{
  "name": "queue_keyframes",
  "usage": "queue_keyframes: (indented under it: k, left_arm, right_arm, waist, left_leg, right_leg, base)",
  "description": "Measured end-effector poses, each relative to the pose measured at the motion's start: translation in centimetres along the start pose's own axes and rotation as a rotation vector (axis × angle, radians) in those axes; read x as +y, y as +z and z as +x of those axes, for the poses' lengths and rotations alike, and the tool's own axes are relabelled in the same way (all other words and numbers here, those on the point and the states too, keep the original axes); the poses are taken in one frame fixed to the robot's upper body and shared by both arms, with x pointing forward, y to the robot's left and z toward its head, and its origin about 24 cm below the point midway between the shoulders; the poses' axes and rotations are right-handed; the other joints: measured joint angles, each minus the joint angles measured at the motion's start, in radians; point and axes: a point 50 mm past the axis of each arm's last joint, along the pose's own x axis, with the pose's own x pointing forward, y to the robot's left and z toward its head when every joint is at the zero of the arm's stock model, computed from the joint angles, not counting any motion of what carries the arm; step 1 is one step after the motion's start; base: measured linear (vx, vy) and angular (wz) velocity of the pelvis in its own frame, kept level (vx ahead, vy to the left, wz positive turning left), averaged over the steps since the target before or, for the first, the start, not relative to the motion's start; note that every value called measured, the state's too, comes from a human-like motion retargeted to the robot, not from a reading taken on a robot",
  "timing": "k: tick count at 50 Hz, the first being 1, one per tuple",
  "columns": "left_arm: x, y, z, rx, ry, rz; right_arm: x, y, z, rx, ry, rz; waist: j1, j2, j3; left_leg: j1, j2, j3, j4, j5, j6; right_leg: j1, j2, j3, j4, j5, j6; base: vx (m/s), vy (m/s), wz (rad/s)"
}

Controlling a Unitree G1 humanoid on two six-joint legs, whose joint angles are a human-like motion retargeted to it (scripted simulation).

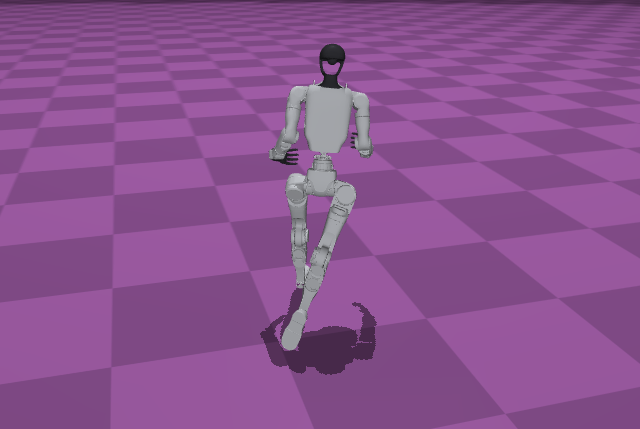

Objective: Walk run

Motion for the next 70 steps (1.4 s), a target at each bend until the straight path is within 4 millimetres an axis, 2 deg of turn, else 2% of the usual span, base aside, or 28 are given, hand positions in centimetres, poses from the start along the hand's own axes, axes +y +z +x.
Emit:
queue_keyframes:
  k: [2,3,5,8,10,13,15,18,20,21,23,25,27,30,34,37,40,42,43,45,48,51,56,60,64,65,68,70]
  left_arm:
    - [0.6,1.7,1.4,-0.055,-0.043,0.054]
    - [0.2,1.8,2.1,-0.065,-0.088,0.047]
    - [1.6,1.9,3.4,-0.062,-0.14,0.015]
    - [1.2,1.7,4.5,-0.037,-0.212,0.033]
    - [0.7,1.6,4.3,-0.06,-0.188,0.031]
    - [-1.3,0.8,4.4,-0.107,-0.145,-0.091]
    - [-2.5,0.7,4.7,-0.148,-0.139,-0.193]
    - [-2.7,2.0,5.3,-0.23,-0.16,-0.275]
    - [-3.0,3.2,6.3,-0.292,-0.198,-0.291]
    - [-3.1,3.8,6.7,-0.317,-0.213,-0.289]
    - [-2.7,5.0,6.7,-0.356,-0.228,-0.265]
    - [-2.7,4.1,5.0,-0.329,-0.204,-0.232]
    - [-5.0,1.1,4.7,-0.195,-0.23,-0.271]
    - [-6.7,-0.6,5.1,-0.138,-0.189,-0.33]
    - [-6.0,-0.8,4.8,-0.116,-0.174,-0.299]
    - [-4.5,-0.7,4.3,-0.092,-0.162,-0.27]
    - [-2.6,0.7,4.7,-0.113,-0.171,-0.204]
    - [-1.6,2.4,5.0,-0.153,-0.167,-0.148]
    - [-1.3,3.2,4.9,-0.176,-0.164,-0.128]
    - [-1.7,3.0,4.3,-0.185,-0.17,-0.147]
    - [-1.2,0.7,4.0,-0.185,-0.109,-0.371]
    - [-4.5,-0.6,5.7,-0.213,-0.115,-0.523]
    - [-5.9,0.4,6.7,-0.211,-0.223,-0.461]
    - [-5.1,2.1,6.9,-0.189,-0.349,-0.255]
    - [-4.3,3.4,7.1,-0.163,-0.444,-0.13]
    - [-3.8,3.5,6.7,-0.153,-0.444,-0.114]
    - [-4.0,1.3,5.4,-0.061,-0.491,-0.126]
    - [-4.8,-0.5,4.7,-0.033,-0.399,-0.19]
  right_arm:
    - [0.4,-2.1,-1.7,0.115,0.004,-0.058]
    - [0.3,-3.8,-4.0,0.228,-0.005,-0.081]
    - [0.9,-7.2,-9.9,0.505,-0.013,-0.05]
    - [1.7,-8.8,-16.1,0.707,-0.024,0.133]
    - [0.9,-8.5,-19.0,0.766,-0.086,0.174]
    - [-1.2,-7.4,-20.8,0.759,-0.23,0.115]
    - [-2.7,-6.4,-20.8,0.705,-0.308,0.059]
    - [-4.4,-5.3,-18.5,0.591,-0.343,-0.019]
    - [-5.4,-4.5,-16.1,0.502,-0.348,-0.083]
    - [-5.9,-4.0,-14.8,0.46,-0.348,-0.114]
    - [-6.0,-3.5,-12.1,0.378,-0.33,-0.15]
    - [-4.5,-4.2,-10.4,0.354,-0.292,-0.114]
    - [-5.0,-5.5,-10.5,0.356,-0.412,0.032]
    - [-1.8,-5.9,-5.9,0.232,-0.295,0.217]
    - [1.0,-3.6,-1.4,0.093,-0.078,0.188]
    - [2.7,-2.3,0.8,0.057,0.109,0.125]
    - [3.7,-0.2,3.0,-0.032,0.258,0.076]
    - [4.1,0.9,4.3,-0.076,0.348,0.039]
    - [4.2,1.1,4.7,-0.081,0.392,0.019]
    - [4.7,-0.8,2.7,0.014,0.463,-0.013]
    - [5.5,-5.9,-1.9,0.305,0.456,0.052]
    - [4.5,-7.4,-5.7,0.399,0.335,0.181]
    - [1.8,-6.8,-9.9,0.399,0.063,0.174]
    - [0.9,-6.1,-11.8,0.401,-0.085,0.069]
    - [1.4,-6.1,-11.7,0.41,-0.089,0.028]
    - [1.9,-6.3,-11.7,0.422,-0.059,0.039]
    - [2.8,-8.1,-11.1,0.467,-0.036,0.208]
    - [4.1,-9.2,-9.8,0.499,0.077,0.315]
  waist:
    - [-0.089,-0.006,0.012]
    - [-0.1,-0.038,-0.004]
    - [-0.124,-0.054,-0.05]
    - [-0.126,-0.051,-0.169]
    - [-0.17,-0.036,-0.195]
    - [-0.286,0.022,-0.185]
    - [-0.356,0.055,-0.164]
    - [-0.375,0.11,-0.066]
    - [-0.403,0.094,-0.021]
    - [-0.422,0.044,-0.003]
    - [-0.411,-0.026,0.01]
    - [-0.366,-0.032,-0.016]
    - [-0.228,-0.052,-0.118]
    - [-0.152,-0.047,-0.217]
    - [-0.093,-0.04,-0.158]
    - [-0.019,-0.04,-0.115]
    - [0.013,-0.011,-0.075]
    - [0.026,0.006,-0.038]
    - [-0.023,-0.011,-0.043]
    - [-0.028,-0.008,-0.077]
    - [-0.029,0.018,-0.151]
    - [-0.063,0.063,-0.188]
    - [-0.218,0.058,-0.121]
    - [-0.26,0.003,-0.057]
    - [-0.292,-0.085,-0.029]
    - [-0.278,-0.099,-0.05]
    - [-0.233,-0.064,-0.102]
    - [-0.16,-0.099,-0.142]
  left_leg:
    - [0.042,-0.108,-0.121,0.207,0.081,0.167]
    - [0.044,-0.201,-0.269,0.317,0.013,0.159]
    - [0.061,-0.137,-0.101,0.489,-0.144,0.21]
    - [0.235,-0.169,-0.102,0.412,-0.233,0.281]
    - [0.373,-0.184,-0.12,0.301,-0.119,0.28]
    - [0.562,-0.115,-0.136,0.155,0.345,0.209]
    - [0.653,-0.058,-0.099,0.099,0.651,0.153]
    - [0.688,0.046,-0.013,0.371,0.664,0.114]
    - [0.732,0.032,-0.009,0.426,0.664,0.175]
    - [0.757,-0.002,0.008,0.458,0.659,0.226]
    - [0.742,-0.068,0.025,0.603,0.576,0.294]
    - [0.663,-0.107,0.058,0.857,0.401,0.359]
    - [0.479,-0.156,0.022,1.021,0.226,0.358]
    - [0.239,-0.174,0.079,0.9,0.031,0.373]
    - [0.133,-0.186,0.072,0.44,0.032,0.284]
    - [0.127,-0.184,0.075,0.047,0.057,0.208]
    - [0.121,-0.08,0.099,-0.145,0.143,0.108]
    - [0.097,-0.015,0.088,-0.019,0.249,0.258]
    - [0.075,-0.051,0.087,0.128,0.148,0.36]
    - [0.034,-0.141,-0.175,0.378,-0.015,0.394]
    - [0.131,-0.028,0.061,0.508,-0.181,0.394]
    - [0.261,-0.106,0.0,0.379,-0.101,0.394]
    - [0.482,-0.218,-0.164,0.211,0.17,0.384]
    - [0.646,-0.232,-0.241,0.199,0.261,0.383]
    - [0.667,-0.276,-0.233,0.504,0.267,0.328]
    - [0.629,-0.282,-0.189,0.61,0.264,0.292]
    - [0.435,-0.117,-0.033,0.977,0.107,0.352]
    - [0.368,-0.133,0.088,0.962,0.093,0.352]
  right_leg:
    - [-0.084,0.033,-0.106,0.224,-0.092,0.042]
    - [-0.148,-0.002,-0.165,0.367,-0.163,0.03]
    - [-0.324,-0.146,-0.242,0.65,-0.329,-0.026]
    - [-0.596,-0.269,-0.273,0.645,-0.521,-0.127]
    - [-0.716,-0.342,-0.299,0.5,-0.575,-0.14]
    - [-0.806,-0.43,-0.358,0.175,-0.576,-0.09]
    - [-0.833,-0.449,-0.329,-0.062,-0.585,-0.065]
    - [-0.799,-0.378,-0.192,-0.304,-0.722,-0.118]
    - [-0.763,-0.446,-0.183,-0.37,-0.778,-0.097]
    - [-0.74,-0.512,-0.183,-0.346,-0.687,-0.065]
    - [-0.729,-0.547,-0.167,-0.213,-0.509,-0.167]
    - [-0.712,-0.319,0.133,-0.001,-0.685,-0.202]
    - [-0.666,-0.482,-0.146,0.065,-0.757,-0.199]
    - [-0.557,-0.412,-0.121,-0.007,-0.82,-0.185]
    - [-0.327,-0.328,-0.22,-0.203,-0.5,-0.096]
    - [-0.158,-0.224,-0.194,-0.282,-0.229,0.059]
    - [-0.065,-0.119,-0.264,-0.269,-0.098,0.114]
    - [-0.067,-0.056,-0.202,-0.121,-0.083,0.114]
    - [-0.102,-0.059,-0.218,-0.03,-0.116,0.114]
    - [-0.152,-0.062,-0.212,0.196,-0.213,0.073]
    - [-0.37,-0.164,-0.091,0.472,-0.376,-0.097]
    - [-0.521,-0.261,-0.139,0.352,-0.489,-0.208]
    - [-0.655,-0.395,-0.154,-0.073,-0.564,-0.115]
    - [-0.675,-0.415,0.057,-0.382,-0.705,-0.022]
    - [-0.638,-0.509,-0.018,-0.278,-0.461,-0.006]
    - [-0.648,-0.502,-0.035,-0.207,-0.497,-0.068]
    - [-0.636,-0.524,-0.139,-0.064,-0.623,-0.042]
    - [-0.609,-0.526,-0.127,-0.078,-0.656,-0.069]
  base:
    - [2.32,-0.71,1.36]
    - [2.64,-0.62,0.85]
    - [2.69,-0.64,0.18]
    - [2.28,-0.88,-0.11]
    - [2.3,-1.06,0.39]
    - [1.6,-0.65,0.92]
    - [1.74,-0.81,0.75]
    - [1.68,-0.91,-0.3]
    - [1.61,-0.9,0.48]
    - [1.66,-1.0,0.76]
    - [1.88,-1.24,-0.26]
    - [2.56,-1.46,-1.12]
    - [2.55,-0.96,-0.26]
    - [1.89,-0.56,-0.35]
    - [1.38,-0.5,0.1]
    - [1.63,-0.83,-0.33]
    - [1.32,-1.08,0.09]
    - [1.44,-1.26,0.41]
    - [1.91,-0.97,1.05]
    - [2.45,0.03,0.19]
    - [1.84,0.12,-0.68]
    - [1.28,0.16,1.56]
    - [0.95,-0.2,2.91]
    - [0.86,-0.59,2.22]
    - [0.92,-0.79,2.14]
    - [1.16,-0.92,1.65]
    - [0.98,-0.65,1.79]
    - [0.69,-0.13,-0.15]
